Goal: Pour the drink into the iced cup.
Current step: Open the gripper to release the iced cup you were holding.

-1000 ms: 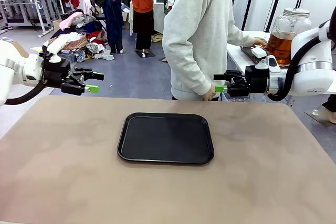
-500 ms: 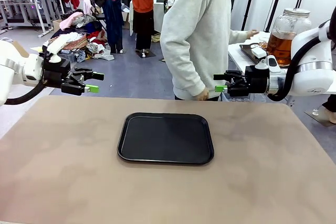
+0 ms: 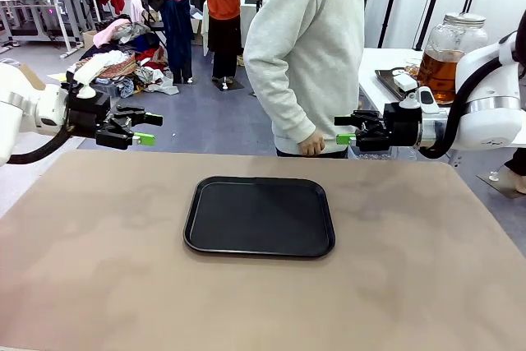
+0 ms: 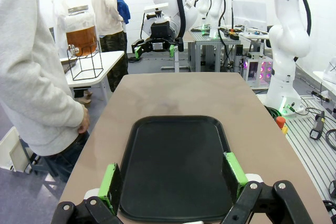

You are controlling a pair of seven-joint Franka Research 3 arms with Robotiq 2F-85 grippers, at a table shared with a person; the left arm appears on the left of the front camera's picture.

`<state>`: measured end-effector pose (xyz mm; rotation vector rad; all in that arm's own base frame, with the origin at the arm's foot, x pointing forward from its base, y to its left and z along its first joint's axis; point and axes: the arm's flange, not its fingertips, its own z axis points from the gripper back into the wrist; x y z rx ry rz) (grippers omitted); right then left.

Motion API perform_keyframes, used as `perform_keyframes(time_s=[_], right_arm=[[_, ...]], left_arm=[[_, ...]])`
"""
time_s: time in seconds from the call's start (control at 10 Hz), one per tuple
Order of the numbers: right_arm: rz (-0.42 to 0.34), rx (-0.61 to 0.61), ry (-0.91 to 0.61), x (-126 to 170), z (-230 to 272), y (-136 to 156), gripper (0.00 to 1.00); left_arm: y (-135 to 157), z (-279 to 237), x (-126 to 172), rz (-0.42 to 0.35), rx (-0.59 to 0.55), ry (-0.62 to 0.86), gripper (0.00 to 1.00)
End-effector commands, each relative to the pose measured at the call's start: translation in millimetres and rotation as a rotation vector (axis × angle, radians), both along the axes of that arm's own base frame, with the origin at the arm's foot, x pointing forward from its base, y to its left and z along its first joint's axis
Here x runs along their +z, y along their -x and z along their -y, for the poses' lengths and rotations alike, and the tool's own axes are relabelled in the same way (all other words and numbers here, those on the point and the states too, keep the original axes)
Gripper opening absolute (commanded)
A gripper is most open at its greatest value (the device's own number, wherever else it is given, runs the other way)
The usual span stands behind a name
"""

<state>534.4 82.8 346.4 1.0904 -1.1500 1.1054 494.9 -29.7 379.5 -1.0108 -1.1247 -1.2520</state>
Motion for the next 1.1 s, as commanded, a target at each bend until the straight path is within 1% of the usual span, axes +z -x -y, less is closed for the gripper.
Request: perform_keyframes(time_s=[0.0,1.0], right_arm=[[0.004,-0.002,0.003,1.7,0.1,-0.8,1.0],[0.004,-0.002,0.003,1.7,0.1,-0.8,1.0]], left_arm=[[1.3,-0.6,2.0,0.003,-0.002,0.004,1.0],[1.3,-0.6,2.0,0.003,-0.002,0.004,1.0]])
